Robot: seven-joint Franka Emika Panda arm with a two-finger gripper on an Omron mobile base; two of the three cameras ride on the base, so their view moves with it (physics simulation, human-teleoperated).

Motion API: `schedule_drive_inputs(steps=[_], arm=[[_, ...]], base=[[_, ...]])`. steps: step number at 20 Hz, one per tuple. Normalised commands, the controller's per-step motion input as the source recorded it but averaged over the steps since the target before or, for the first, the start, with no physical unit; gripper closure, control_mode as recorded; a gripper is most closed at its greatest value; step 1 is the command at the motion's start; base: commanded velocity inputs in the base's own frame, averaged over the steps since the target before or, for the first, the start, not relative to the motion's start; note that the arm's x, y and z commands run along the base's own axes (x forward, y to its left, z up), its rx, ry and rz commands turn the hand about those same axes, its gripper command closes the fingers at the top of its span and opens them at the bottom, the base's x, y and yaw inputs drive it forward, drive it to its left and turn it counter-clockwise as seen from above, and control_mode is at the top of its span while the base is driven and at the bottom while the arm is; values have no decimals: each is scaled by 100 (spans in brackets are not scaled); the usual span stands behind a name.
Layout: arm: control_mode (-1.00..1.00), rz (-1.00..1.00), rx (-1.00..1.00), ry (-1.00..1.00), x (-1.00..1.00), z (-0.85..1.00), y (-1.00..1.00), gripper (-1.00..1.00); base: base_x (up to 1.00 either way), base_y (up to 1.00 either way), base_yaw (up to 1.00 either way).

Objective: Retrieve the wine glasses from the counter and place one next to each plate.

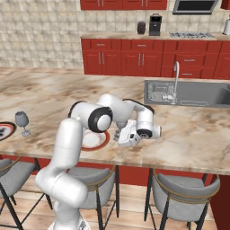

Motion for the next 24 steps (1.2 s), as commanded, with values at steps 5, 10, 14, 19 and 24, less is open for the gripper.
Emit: schedule_drive_inputs(steps=[5, 10, 14, 19, 24], arm=[[-100, 15, 0, -20, 0, -23, -7, 100], [-100, 15, 2, -6, 11, -26, -9, 100], [-100, 10, 0, -13, 1, -28, -2, 100], [-100, 1, 0, -13, 0, -24, -1, 100], [-100, 0, 0, -8, 1, -20, 0, 100]], base=[[0, 0, 0], [0, 0, 0], [0, 0, 0], [0, 0, 0], [0, 0, 0]])
